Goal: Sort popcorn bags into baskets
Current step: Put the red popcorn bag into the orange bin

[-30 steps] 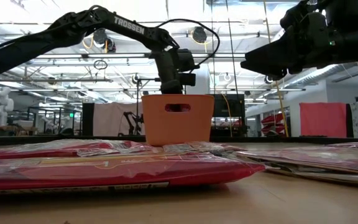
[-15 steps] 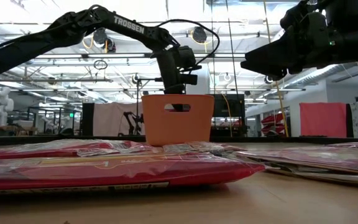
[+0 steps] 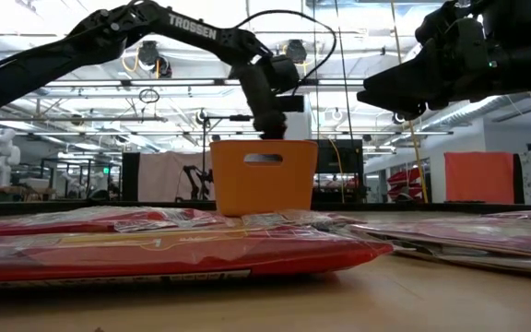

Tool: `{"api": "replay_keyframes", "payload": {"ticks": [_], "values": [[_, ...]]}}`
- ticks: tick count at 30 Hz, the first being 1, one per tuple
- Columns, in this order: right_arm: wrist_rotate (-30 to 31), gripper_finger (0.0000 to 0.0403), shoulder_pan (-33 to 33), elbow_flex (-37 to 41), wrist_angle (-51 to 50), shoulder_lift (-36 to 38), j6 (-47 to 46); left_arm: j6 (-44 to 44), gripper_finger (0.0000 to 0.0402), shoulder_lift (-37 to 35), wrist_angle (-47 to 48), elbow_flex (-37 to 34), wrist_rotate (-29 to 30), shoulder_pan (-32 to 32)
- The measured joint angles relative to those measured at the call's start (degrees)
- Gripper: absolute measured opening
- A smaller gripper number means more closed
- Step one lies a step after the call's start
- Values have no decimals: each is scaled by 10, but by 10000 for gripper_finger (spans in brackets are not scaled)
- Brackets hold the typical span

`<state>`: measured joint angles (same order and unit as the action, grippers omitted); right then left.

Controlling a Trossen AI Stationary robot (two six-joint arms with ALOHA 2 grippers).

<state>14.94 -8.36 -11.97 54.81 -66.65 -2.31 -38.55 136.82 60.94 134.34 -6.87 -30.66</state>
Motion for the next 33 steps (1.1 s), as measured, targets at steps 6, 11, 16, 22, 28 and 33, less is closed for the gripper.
{"api": "replay_keyframes", "payload": {"ticks": [6,11,16,22,28,33], "values": [[0,212,0,0,0,0,-4,-54,118,12,-90,-43,-27,11],[0,212,0,0,-2,0,-4,-55,83,11,-152,-78,-19,9],[0,212,0,0,0,0,-3,-38,66,12,-208,-121,48,-3],[0,212,0,0,-3,0,0,-20,65,11,-210,-120,55,-9],[0,212,0,0,-4,0,0,-32,65,5,-214,-120,69,-5],[0,212,0,0,-2,0,-3,-34,65,25,-203,-120,69,-8]]}}
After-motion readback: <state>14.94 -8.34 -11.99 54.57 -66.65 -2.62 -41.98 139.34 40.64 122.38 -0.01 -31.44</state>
